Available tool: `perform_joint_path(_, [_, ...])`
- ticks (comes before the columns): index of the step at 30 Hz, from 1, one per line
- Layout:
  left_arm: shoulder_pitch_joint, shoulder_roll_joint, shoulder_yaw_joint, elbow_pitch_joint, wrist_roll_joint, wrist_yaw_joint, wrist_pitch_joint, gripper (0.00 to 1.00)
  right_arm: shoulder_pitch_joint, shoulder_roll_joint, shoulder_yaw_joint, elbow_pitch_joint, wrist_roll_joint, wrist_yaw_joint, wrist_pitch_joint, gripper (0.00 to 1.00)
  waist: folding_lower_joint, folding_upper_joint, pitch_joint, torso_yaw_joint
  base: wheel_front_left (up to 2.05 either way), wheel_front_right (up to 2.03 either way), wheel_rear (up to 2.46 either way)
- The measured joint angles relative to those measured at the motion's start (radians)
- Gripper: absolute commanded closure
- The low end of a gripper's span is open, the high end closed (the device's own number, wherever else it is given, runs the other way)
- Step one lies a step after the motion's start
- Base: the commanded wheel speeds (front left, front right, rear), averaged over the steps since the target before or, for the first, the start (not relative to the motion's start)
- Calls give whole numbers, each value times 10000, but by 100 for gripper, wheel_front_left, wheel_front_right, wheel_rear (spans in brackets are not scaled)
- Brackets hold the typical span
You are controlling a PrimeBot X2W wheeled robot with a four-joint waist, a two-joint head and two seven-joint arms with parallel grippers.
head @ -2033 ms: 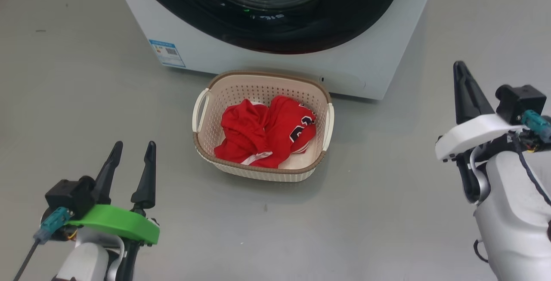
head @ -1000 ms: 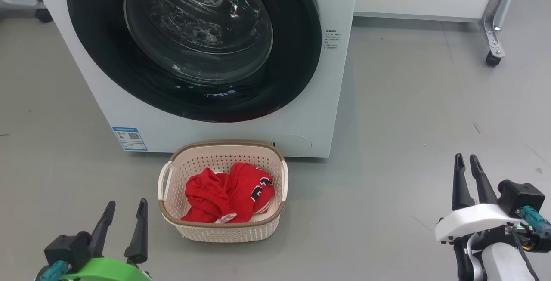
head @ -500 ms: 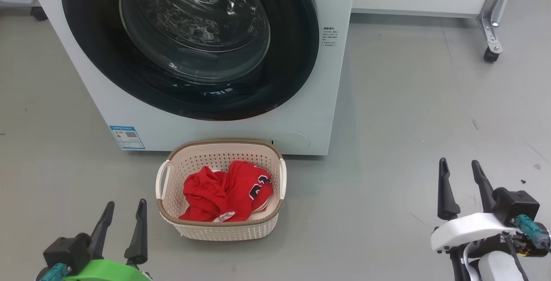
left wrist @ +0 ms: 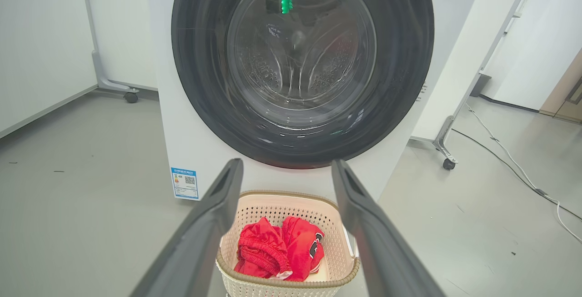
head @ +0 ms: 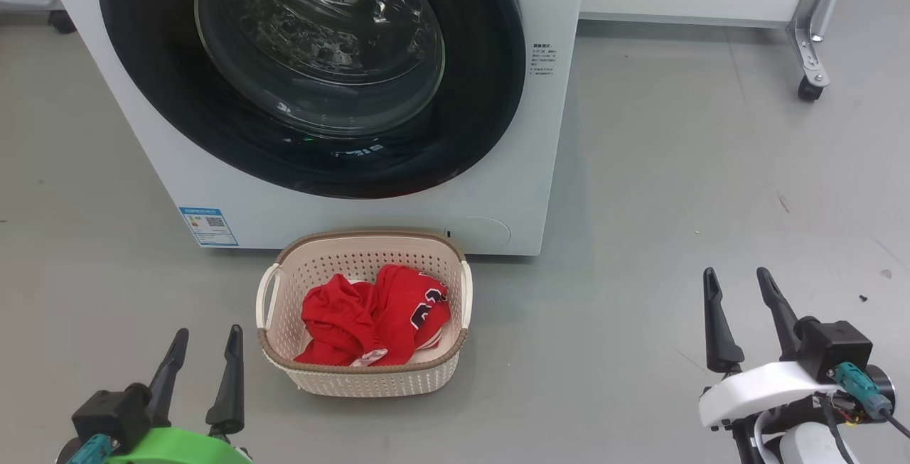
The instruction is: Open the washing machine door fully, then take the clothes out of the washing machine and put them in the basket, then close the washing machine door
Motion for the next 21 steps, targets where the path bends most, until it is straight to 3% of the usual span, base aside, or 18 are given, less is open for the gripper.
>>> perform_joint_path(21, [181,-77,40,107,324,0,0,0,287,67,54,-96,-61,36,0,0,0,0,-4,-26,0,0,0])
